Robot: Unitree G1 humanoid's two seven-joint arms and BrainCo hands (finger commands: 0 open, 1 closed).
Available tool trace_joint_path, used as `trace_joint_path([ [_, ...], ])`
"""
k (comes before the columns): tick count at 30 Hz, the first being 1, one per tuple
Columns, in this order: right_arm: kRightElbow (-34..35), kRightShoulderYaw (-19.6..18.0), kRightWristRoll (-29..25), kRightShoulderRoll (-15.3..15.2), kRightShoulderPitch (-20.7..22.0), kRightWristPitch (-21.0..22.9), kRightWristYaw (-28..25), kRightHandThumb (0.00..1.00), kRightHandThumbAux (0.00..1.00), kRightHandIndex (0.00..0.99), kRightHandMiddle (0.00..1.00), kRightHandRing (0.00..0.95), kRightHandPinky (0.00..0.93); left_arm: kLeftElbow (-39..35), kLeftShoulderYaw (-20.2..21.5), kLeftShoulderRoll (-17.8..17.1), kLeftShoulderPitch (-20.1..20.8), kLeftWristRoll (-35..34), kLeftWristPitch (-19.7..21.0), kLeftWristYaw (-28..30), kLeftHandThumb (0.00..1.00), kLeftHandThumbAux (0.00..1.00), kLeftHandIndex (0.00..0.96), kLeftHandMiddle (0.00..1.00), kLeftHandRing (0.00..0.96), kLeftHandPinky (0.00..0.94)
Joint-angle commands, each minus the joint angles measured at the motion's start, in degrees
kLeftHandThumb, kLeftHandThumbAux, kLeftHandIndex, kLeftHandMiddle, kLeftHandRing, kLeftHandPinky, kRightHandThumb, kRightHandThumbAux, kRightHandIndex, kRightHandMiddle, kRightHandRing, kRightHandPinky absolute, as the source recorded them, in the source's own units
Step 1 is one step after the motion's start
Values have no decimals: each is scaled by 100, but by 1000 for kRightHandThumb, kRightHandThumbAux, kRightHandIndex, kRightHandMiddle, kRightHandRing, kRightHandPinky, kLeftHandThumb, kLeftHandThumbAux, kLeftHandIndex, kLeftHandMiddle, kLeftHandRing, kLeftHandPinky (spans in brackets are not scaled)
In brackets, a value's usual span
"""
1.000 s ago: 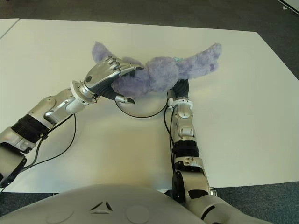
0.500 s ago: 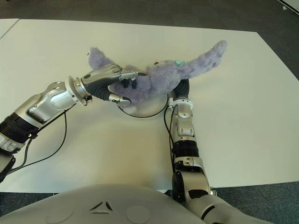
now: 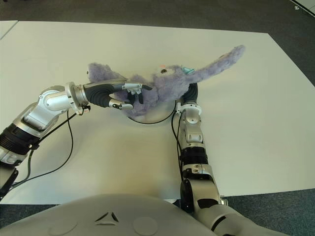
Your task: Put the doll into the plate.
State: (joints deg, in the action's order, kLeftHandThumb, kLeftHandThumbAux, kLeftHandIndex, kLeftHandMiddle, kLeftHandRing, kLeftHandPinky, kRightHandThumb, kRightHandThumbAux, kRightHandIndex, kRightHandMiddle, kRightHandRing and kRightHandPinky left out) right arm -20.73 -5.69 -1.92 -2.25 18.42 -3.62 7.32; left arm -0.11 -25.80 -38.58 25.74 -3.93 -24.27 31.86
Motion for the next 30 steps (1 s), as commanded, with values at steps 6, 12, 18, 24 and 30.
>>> trace_joint_path([
  [6, -408, 54, -23, 115, -383, 308, -142, 708, 718, 441, 811, 816, 825, 592, 1110, 1143, -452, 262, -496, -1120, 223, 205, 0, 0, 0, 9],
  [12, -488, 42, -30, 95, -364, 223, -219, 707, 719, 441, 813, 820, 828, 1337, 1720, 1562, -92, 549, -888, -1773, 108, 224, 0, 0, 0, 0],
  [18, -541, 29, -18, 90, -352, 178, -244, 706, 719, 441, 815, 820, 824, 1324, 1997, 1868, -93, 396, -698, -1915, 28, 277, 0, 0, 0, 0],
  [24, -659, 22, -18, 90, -319, 79, -263, 706, 720, 441, 816, 824, 828, 995, 2427, 2044, 30, -430, 182, -1737, 2, 327, 0, 6, 0, 0],
  [30, -783, 18, -21, 88, -268, 11, -296, 705, 721, 441, 820, 827, 828, 903, 2805, 2051, 237, -1023, 955, -1532, 6, 382, 0, 34, 0, 0],
])
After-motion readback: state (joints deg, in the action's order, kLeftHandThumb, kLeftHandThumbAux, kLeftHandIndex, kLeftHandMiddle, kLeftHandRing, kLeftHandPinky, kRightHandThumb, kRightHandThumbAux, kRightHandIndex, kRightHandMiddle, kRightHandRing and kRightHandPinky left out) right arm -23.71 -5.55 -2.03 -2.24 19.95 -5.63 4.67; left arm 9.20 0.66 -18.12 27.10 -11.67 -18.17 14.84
